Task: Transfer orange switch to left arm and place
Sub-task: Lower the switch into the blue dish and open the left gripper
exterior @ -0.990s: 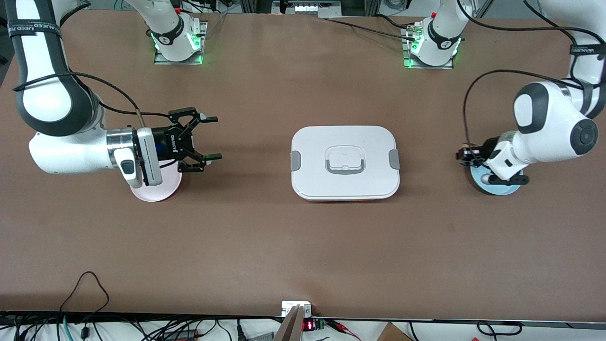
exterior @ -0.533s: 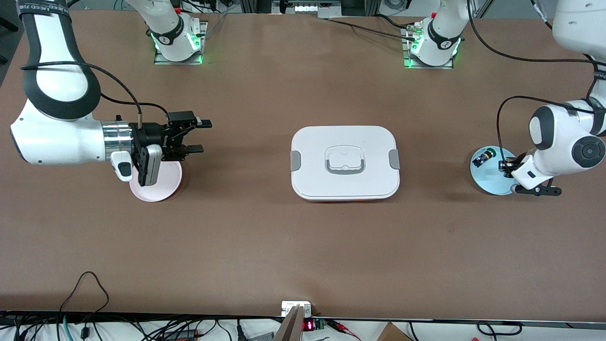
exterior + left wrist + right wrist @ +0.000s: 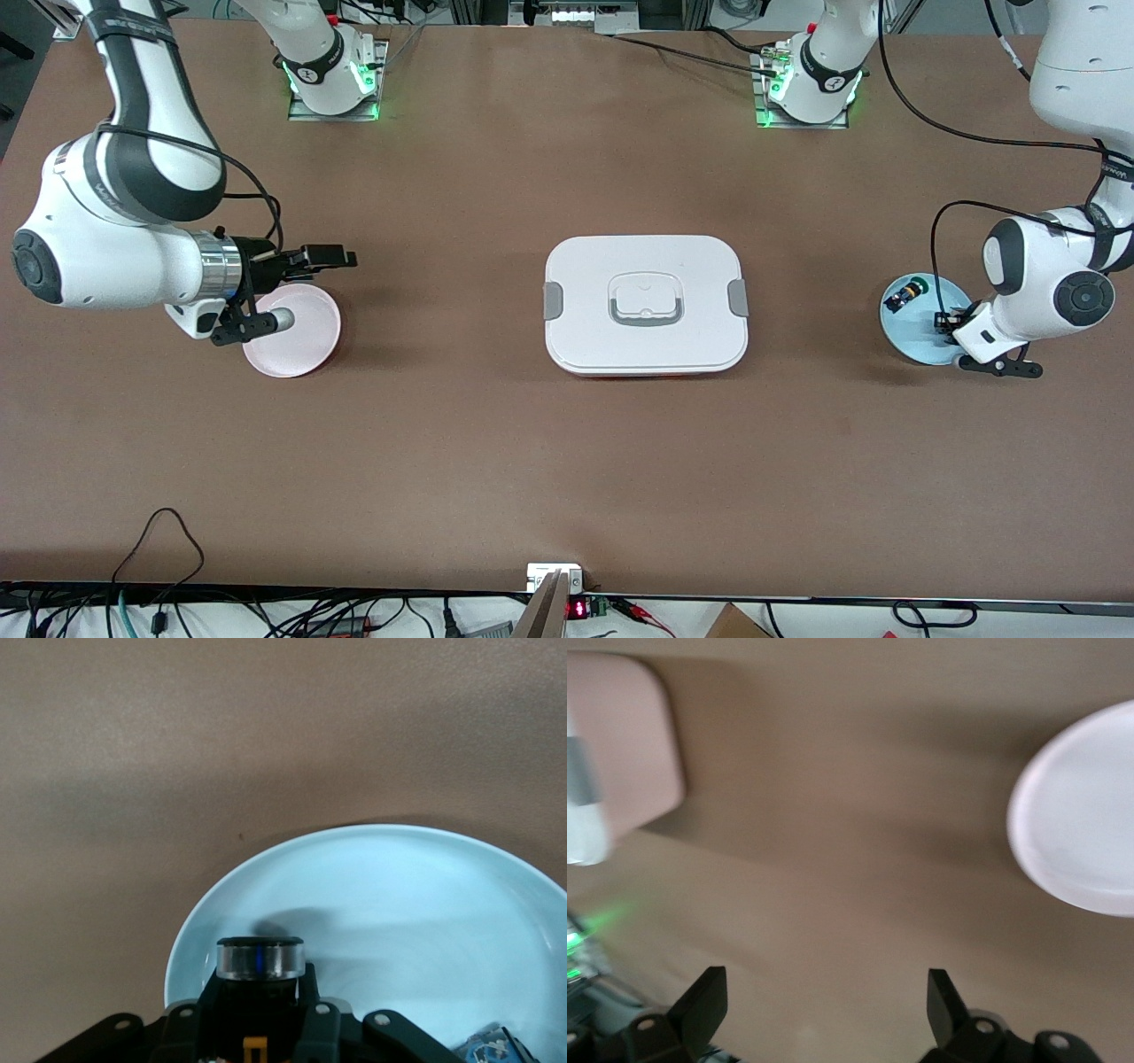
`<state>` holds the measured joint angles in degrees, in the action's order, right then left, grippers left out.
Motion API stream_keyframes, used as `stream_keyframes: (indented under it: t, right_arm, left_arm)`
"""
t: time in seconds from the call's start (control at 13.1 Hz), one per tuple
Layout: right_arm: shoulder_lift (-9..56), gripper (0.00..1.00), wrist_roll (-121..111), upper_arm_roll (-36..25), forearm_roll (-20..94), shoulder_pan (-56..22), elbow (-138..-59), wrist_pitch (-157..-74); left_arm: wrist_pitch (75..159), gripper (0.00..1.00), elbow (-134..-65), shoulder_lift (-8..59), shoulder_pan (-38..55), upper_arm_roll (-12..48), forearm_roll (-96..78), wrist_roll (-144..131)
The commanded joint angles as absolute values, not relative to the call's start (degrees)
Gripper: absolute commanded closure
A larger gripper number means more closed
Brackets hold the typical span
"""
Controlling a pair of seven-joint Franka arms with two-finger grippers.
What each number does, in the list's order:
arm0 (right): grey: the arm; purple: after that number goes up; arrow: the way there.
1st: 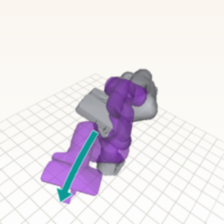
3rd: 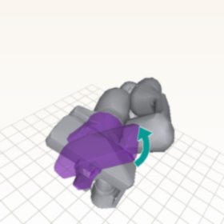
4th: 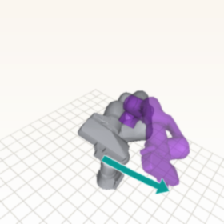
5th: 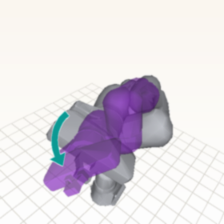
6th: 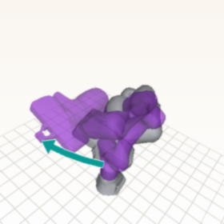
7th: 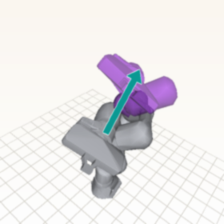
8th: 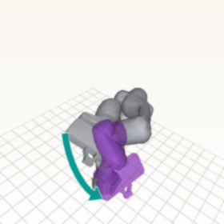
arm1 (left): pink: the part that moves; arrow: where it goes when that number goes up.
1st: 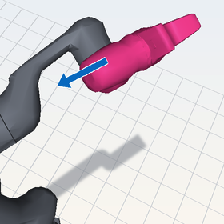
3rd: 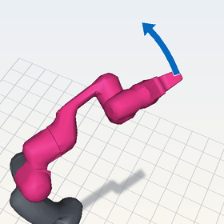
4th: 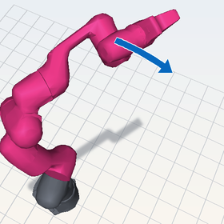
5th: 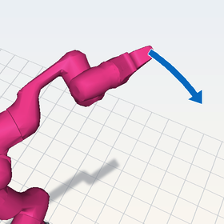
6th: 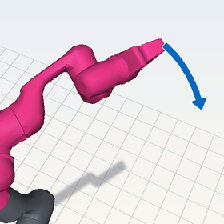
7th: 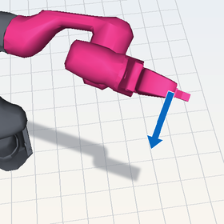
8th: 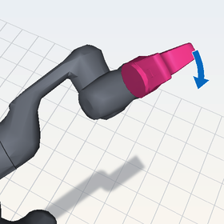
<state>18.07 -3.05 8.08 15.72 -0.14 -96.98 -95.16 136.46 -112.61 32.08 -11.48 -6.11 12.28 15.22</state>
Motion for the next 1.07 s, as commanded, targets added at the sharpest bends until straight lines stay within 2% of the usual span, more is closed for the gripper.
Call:
stream_keyframes:
  t: [0.0,0.08,0.15,0.38,0.61,0.84,0.99]
  right_arm:
    - [16.96,0.00,3.06,9.75,4.26,-0.09,-95.90,-95.10]
    - [16.96,0.00,3.34,9.76,0.74,0.09,-94.93,-94.92]
    - [16.96,0.00,3.34,9.76,-1.99,0.09,-93.62,-94.75]
    - [16.96,0.00,2.55,9.41,-5.96,0.79,-85.72,-90.72]
    - [16.96,0.00,2.29,7.92,-9.31,0.97,-79.11,-91.66]
    - [16.61,0.00,2.11,3.53,-8.53,0.53,-78.66,-92.11]
    - [15.04,0.00,3.08,3.43,-7.48,0.97,-81.02,-89.48]
  left_arm:
    - [136.32,0.41,-109.70,32.78,-11.34,-5.89,13.45,16.52]
    - [136.49,0.17,-109.34,32.78,-11.16,-5.89,13.36,16.61]
    - [136.41,0.00,-108.99,32.17,-11.25,-5.80,13.19,16.61]
    - [134.40,0.00,-106.98,28.58,-11.25,-4.93,12.66,16.43]
    - [120.36,0.00,-101.00,23.58,-10.81,-2.46,6.71,15.82]
    - [113.93,0.00,-100.99,13.74,-7.30,-2.90,1.87,15.38]
    - [109.71,0.00,-103.26,6.01,-5.29,-2.90,0.09,12.15]
